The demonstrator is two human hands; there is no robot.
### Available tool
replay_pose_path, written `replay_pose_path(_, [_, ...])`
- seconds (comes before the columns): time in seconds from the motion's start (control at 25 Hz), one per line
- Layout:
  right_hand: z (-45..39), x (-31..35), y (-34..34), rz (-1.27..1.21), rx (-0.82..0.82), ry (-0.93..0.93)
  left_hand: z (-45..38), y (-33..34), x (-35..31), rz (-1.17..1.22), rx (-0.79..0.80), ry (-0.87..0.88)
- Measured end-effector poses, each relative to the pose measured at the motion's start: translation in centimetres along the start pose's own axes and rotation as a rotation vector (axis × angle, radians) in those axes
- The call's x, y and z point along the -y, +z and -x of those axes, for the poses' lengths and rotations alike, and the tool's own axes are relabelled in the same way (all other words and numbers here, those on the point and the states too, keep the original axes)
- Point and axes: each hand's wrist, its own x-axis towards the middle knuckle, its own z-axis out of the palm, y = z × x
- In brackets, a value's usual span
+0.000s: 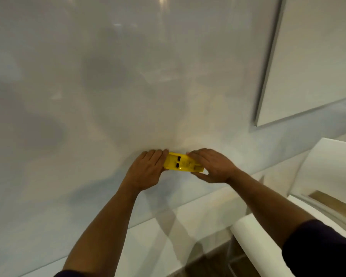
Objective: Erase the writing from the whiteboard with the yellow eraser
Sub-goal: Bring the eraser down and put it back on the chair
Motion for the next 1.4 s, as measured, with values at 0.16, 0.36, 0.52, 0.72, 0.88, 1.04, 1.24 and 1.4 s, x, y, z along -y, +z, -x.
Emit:
replay_pose_path(0.16, [6.6, -3.0, -3.8, 0.104, 0.083, 0.151, -5.9, 2.9, -5.8, 0.117, 0.061, 0.052])
replay_pose_path(0.36, [17.3, -5.2, -7.0, 0.16, 0.152, 0.391, -12.5, 6.5, -15.4, 0.358, 0.174, 0.118])
replay_pose_path(0.52, [26.2, -5.7, -8.7, 0.186, 0.236, 0.621, -16.0, 9.7, -24.8, 0.539, 0.277, 0.148])
replay_pose_path(0.72, [37.0, -6.0, -10.4, 0.213, 0.376, 0.899, -18.9, 11.1, -36.0, 0.73, 0.616, 0.169])
replay_pose_path(0.88, [42.6, -4.7, -10.2, 0.197, 0.453, 1.132, -18.6, 12.2, -43.7, 0.728, 0.826, 0.354])
replay_pose_path(1.04, [46.4, -2.2, -8.3, 0.101, 0.56, 1.383, -16.5, 13.2, -48.0, 0.664, 0.964, 0.516])
replay_pose_path(1.24, [48.8, -0.2, -4.6, -0.032, 0.688, 1.559, -14.0, 14.9, -51.1, 0.674, 1.152, 0.561])
replay_pose_path(1.4, [49.3, -0.8, -3.5, -0.116, 0.921, 1.497, -12.5, 15.8, -51.4, 0.619, 1.23, 0.583])
